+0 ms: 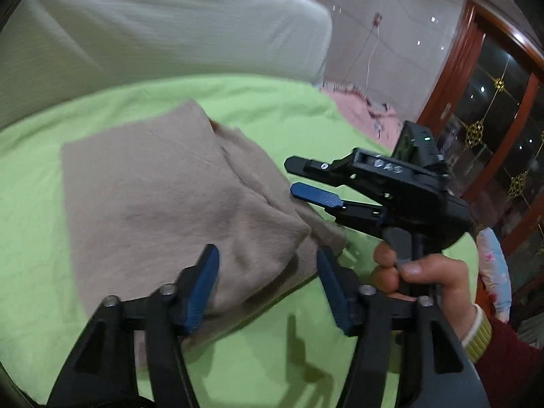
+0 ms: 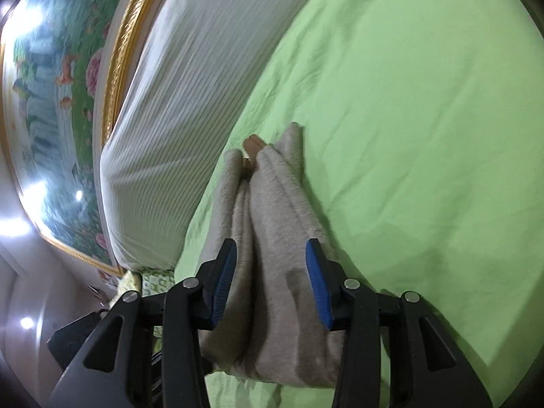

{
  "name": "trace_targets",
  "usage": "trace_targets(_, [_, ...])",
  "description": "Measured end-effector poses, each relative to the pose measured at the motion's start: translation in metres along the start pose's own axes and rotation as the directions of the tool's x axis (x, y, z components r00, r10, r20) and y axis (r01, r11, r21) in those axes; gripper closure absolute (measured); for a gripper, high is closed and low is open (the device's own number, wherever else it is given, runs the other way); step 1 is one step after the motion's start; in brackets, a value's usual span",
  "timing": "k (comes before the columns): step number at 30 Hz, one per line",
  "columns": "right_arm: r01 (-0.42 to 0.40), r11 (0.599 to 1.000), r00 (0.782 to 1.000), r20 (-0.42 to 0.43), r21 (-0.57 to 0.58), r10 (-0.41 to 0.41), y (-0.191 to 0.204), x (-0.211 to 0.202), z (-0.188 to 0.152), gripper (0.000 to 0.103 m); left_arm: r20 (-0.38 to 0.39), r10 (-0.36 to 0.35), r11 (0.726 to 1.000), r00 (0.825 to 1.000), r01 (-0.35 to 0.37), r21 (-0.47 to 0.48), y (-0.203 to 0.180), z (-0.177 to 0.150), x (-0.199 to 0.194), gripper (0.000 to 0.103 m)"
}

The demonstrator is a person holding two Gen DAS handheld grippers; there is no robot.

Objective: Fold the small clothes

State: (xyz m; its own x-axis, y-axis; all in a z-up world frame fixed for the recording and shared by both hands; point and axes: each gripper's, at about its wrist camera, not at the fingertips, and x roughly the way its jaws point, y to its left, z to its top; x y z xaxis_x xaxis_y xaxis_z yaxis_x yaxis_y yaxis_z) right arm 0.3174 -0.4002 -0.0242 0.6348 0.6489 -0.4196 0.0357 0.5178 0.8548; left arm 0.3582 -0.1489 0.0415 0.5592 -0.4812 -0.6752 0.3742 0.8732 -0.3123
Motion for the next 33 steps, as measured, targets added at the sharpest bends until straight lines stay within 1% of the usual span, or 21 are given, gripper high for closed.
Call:
trace_targets(2, [0.009,0.998,1.0,0.0,-0.055,-0.009,0.016,0.001,-0.001,0.058,0.018,0.007,1.0,1.0,-0.006,-0.028,0.01,-0.004,-0.018,0.039])
trace_targets(4, [0.03,0.991,1.0,-0.005,-0.128,-0.031,0.035,0.006,0.001,0.058,0.028,0.065,0.996,0.998,-0.063,-0.066,0.021,-0.005,-0.026,0.036])
trace_targets(5, [0.044,0.986,0.999,-0.02,-0.163,-0.048,0.043,0.012,0.003,0.056,0.025,0.093,0.992,0.995,-0.09,-0.088,0.03,-0.008,-0.034,0.035])
trace_targets(7, [0.076,0.974,0.996,-0.038,-0.211,-0.086,0.054,0.023,0.007,0.045,-0.013,0.155,0.973,0.988,-0.155,-0.172,0.059,-0.01,-0.033,0.035])
trace_targets(9, [0.132,0.952,0.988,-0.047,-0.276,-0.15,0.064,0.035,0.012,0.045,-0.042,0.187,0.945,0.981,-0.191,-0.265,0.087,-0.012,-0.031,0.035])
trace_targets(11, [0.15,0.936,0.981,-0.071,-0.317,-0.181,0.071,0.046,0.016,0.045,-0.076,0.2,0.894,0.977,-0.214,-0.394,0.122,-0.021,-0.032,0.035])
trace_targets(12, [0.158,0.929,0.976,-0.09,-0.336,-0.198,0.074,0.053,0.018,0.045,-0.093,0.208,0.871,0.974,-0.228,-0.435,0.135,-0.023,-0.034,0.035])
trace_targets(13, [0.183,0.916,0.967,-0.101,-0.358,-0.232,0.076,0.06,0.02,0.045,-0.11,0.21,0.841,0.971,-0.237,-0.487,0.149,-0.026,-0.031,0.035])
trace_targets(14, [0.212,0.898,0.955,-0.113,-0.385,-0.274,0.078,0.07,0.022,0.045,-0.113,0.195,0.823,0.974,-0.225,-0.522,0.158,-0.028,-0.028,0.035])
trace_targets(16, [0.235,0.875,0.937,-0.14,-0.422,-0.319,0.079,0.085,0.022,0.045,-0.107,0.155,0.811,0.982,-0.188,-0.554,0.166,-0.027,-0.019,0.035])
trace_targets(17, [0.234,0.869,0.932,-0.154,-0.436,-0.328,0.081,0.092,0.022,0.045,-0.105,0.147,0.811,0.984,-0.181,-0.556,0.17,-0.027,-0.018,0.035])
trace_targets(20, [0.203,0.856,0.932,-0.174,-0.476,-0.318,0.09,0.102,0.019,0.045,-0.096,0.156,0.814,0.983,-0.183,-0.55,0.172,-0.024,-0.011,0.032])
trace_targets(21, [0.205,0.841,0.929,-0.172,-0.502,-0.329,0.095,0.106,0.016,0.045,-0.101,0.15,0.811,0.983,-0.181,-0.556,0.174,-0.021,0.0,0.032])
trace_targets(23, [0.226,0.806,0.916,-0.163,-0.547,-0.367,0.102,0.117,0.011,0.045,-0.107,0.137,0.805,0.985,-0.174,-0.567,0.172,-0.02,0.004,0.032])
trace_targets(24, [0.232,0.795,0.912,-0.159,-0.561,-0.378,0.106,0.121,0.009,0.052,-0.107,0.142,0.804,0.984,-0.178,-0.567,0.175,-0.019,0.009,0.032])
trace_targets(25, [0.234,0.788,0.909,-0.158,-0.57,-0.385,0.108,0.125,0.009,0.071,-0.109,0.151,0.805,0.982,-0.187,-0.564,0.174,-0.018,0.009,0.032])
trace_targets(26, [0.231,0.79,0.908,-0.165,-0.568,-0.384,0.11,0.127,0.01,0.08,-0.111,0.158,0.806,0.981,-0.193,-0.559,0.173,-0.016,0.009,0.032])
trace_targets(27, [0.23,0.793,0.912,-0.16,-0.565,-0.378,0.113,0.126,0.012,0.084,-0.111,0.16,0.806,0.981,-0.195,-0.558,0.172,-0.012,0.007,0.032])
trace_targets(28, [0.217,0.801,0.922,-0.152,-0.558,-0.356,0.116,0.119,0.015,0.086,-0.108,0.158,0.811,0.982,-0.191,-0.554,0.169,-0.009,0.006,0.032])
trace_targets(31, [0.178,0.826,0.958,-0.098,-0.535,-0.271,0.13,0.09,0.027,0.087,-0.092,0.132,0.828,0.987,-0.161,-0.536,0.154,0.001,0.007,0.032])
trace_targets(33, [0.175,0.834,0.972,-0.044,-0.524,-0.232,0.134,0.068,0.033,0.087,-0.091,0.118,0.851,0.989,-0.148,-0.505,0.14,0.007,0.012,0.032])
